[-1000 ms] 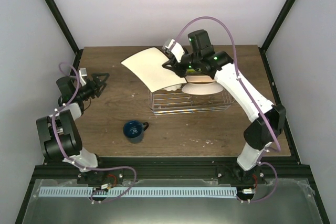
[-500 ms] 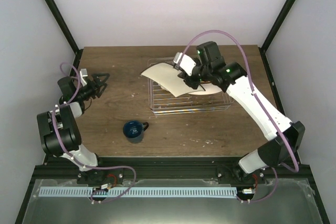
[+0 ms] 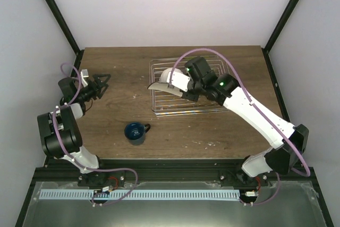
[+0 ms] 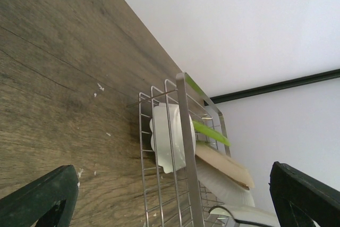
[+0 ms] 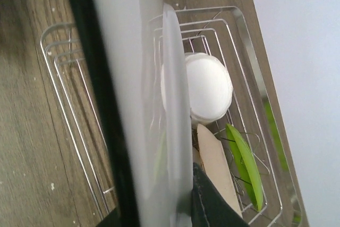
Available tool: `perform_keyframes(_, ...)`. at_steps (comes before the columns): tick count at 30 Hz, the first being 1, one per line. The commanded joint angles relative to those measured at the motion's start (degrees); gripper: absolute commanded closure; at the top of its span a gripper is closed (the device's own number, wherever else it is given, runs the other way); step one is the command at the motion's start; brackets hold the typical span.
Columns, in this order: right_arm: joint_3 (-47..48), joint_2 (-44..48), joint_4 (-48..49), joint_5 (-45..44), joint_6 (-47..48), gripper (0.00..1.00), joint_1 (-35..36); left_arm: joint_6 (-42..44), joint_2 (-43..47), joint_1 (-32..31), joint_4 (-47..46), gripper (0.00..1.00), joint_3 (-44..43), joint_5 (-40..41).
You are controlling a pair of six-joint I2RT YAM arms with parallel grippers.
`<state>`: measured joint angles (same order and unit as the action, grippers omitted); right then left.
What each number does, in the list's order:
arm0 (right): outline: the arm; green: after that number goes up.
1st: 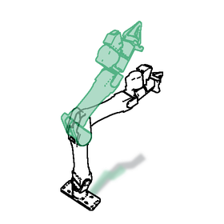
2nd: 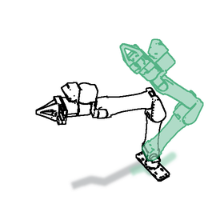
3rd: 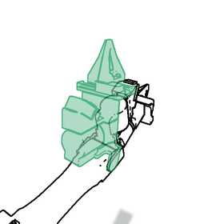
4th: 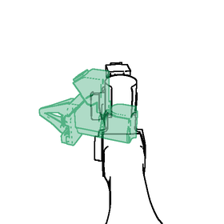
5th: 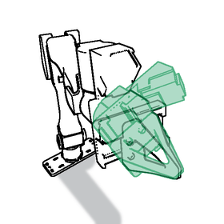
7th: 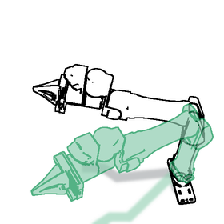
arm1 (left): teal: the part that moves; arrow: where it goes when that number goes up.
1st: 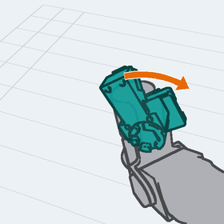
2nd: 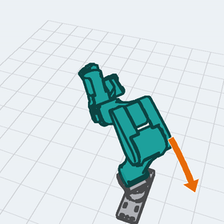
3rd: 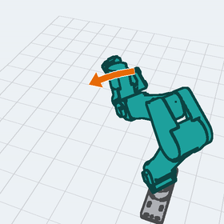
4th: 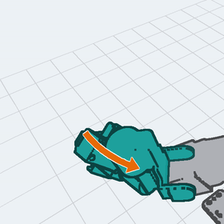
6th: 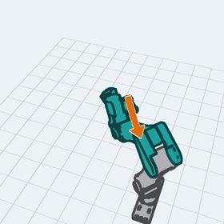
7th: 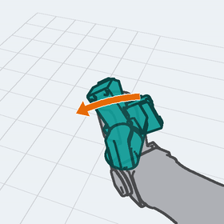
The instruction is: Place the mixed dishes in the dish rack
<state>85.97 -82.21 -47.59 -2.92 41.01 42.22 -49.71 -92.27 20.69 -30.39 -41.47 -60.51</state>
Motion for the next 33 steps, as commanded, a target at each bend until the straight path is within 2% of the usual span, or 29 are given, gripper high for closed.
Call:
perform_keyframes(1, 0.8, 3.0, 4.6, -10.3, 3.4, 0.99, 3.3, 1.5, -0.4, 0.1, -1.1, 0.00, -0.5, -0.3)
perform_keyframes(11, -3.9, 5.6, 5.5, -24.1, 6.9, 0.99, 8.2, 1.9, 0.0, 0.1, -1.3, 0.00, 0.4, 0.1)
perform_keyframes(22, -5.5, 7.3, 3.3, -29.5, 8.6, 0.99, 9.4, 2.0, 1.0, 0.1, -1.2, 0.00, 1.3, 0.3)
perform_keyframes(33, -19.8, 15.9, 6.5, -34.0, 11.5, 0.99, 9.3, 2.0, 1.3, 0.1, -0.8, 0.00, 1.7, 0.1)
